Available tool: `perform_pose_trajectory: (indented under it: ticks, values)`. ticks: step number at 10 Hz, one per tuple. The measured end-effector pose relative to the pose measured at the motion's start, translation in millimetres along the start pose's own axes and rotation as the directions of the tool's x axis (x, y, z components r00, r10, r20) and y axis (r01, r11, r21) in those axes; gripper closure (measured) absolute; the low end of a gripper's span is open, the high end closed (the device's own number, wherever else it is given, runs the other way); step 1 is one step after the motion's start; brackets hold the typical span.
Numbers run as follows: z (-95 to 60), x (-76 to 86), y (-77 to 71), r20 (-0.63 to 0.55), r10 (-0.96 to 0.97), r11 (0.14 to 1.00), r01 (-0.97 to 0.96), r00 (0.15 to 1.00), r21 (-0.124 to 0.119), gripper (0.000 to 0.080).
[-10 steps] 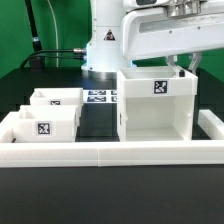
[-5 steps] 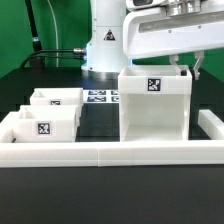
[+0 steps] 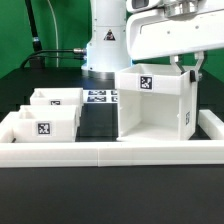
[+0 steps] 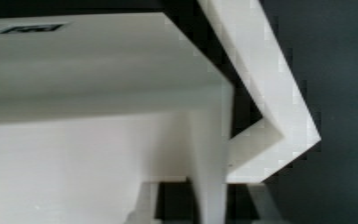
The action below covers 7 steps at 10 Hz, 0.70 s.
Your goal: Assemble drawer
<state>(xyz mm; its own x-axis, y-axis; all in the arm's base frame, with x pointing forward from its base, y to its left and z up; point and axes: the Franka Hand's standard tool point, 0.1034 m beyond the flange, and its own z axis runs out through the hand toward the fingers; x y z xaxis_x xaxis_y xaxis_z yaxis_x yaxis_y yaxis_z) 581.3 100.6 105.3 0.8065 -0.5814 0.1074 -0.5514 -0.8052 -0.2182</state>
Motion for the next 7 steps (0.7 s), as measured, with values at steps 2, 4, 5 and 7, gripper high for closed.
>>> perform_pose_trajectory:
  ticks: [2,4,5,7]
  values:
    - [-1.4,0.8,-2.6,-0.004,0.065,0.998,-0.065,0.998,0.011,0.0749]
    - [-1.7,0.4,-5.7,-0.004,0.279,0.96,-0.279,0.96,0.033,0.0749]
    - [-2.0,1.3,-5.9,-0.003,0.386,0.922,-0.386,0.922,0.037,0.0748]
    - [-2.9,5.4,-3.4,0.005,0.592,0.805,-0.591,0.806,0.045,0.0748]
